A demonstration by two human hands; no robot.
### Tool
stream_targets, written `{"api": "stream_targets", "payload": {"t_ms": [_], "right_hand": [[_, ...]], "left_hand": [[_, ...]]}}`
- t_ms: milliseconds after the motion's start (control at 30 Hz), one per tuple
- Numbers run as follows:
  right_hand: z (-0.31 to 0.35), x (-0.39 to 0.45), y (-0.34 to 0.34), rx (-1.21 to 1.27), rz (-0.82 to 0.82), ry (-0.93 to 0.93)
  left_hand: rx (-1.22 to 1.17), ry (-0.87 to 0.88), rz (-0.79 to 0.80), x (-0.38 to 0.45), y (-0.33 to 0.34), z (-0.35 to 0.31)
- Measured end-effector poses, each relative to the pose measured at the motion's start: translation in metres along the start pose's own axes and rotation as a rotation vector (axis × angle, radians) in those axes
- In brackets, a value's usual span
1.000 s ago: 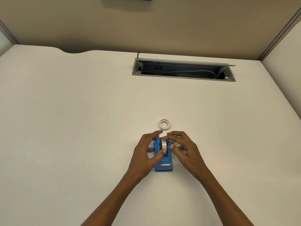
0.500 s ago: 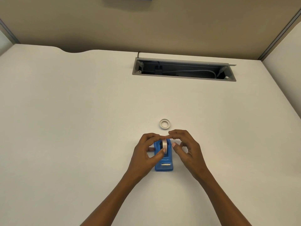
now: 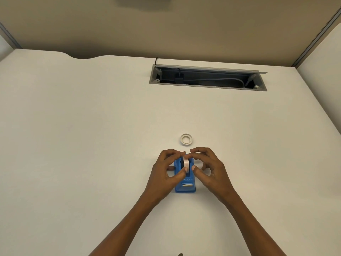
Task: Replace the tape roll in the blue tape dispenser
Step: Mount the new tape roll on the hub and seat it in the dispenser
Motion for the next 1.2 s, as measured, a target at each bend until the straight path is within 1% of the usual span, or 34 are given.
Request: {"api": "stream_targets", "payload": {"t_ms": [200,300,500,633,800,967,1200], "right_hand": [[-0.004,0.002,0.005,-0.042,0.020,0.013],[-0.006,0.003,0.004,-0.021,0.003,0.019],[-0.009,0.003,0.003,0.024,0.010,0.023],[-0.002,0.000,-0.002,0.088,-0.047,-0.014],[0.002,0.001,-0.011,0.044,-0.110,-0.040],[0.006,0.001,-0.005,-0.004,-0.042,-0.050],[0.004,0.002,-0.002,-0.024,-0.015,-0.025]], "left_hand": [[-0.018,0.010,-0.021,-0.001,-0.001,-0.001],[-0.035,-0.001,-0.031,-0.001,-0.001,-0.001],[-0.011,0.044,-0.022,0.000,-0.002,-0.004],[0.000,0.034,-0.007,0.000,-0.001,-0.001],[0.008,0.011,-0.010,0.001,-0.001,0.002],[0.010,0.020,-0.006,0.001,-0.001,-0.003],[0.012,0.001,-0.016,0.000,0.000,0.001]]}}
Point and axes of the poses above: each hand's wrist, its own x-axis towards the middle knuckle, its own y-axis out of the palm, z = x × y, the point moved 7 cm from there along x, towards the middle knuckle, and after that the axes turned 4 degrees about x, right-handed, at the moved point
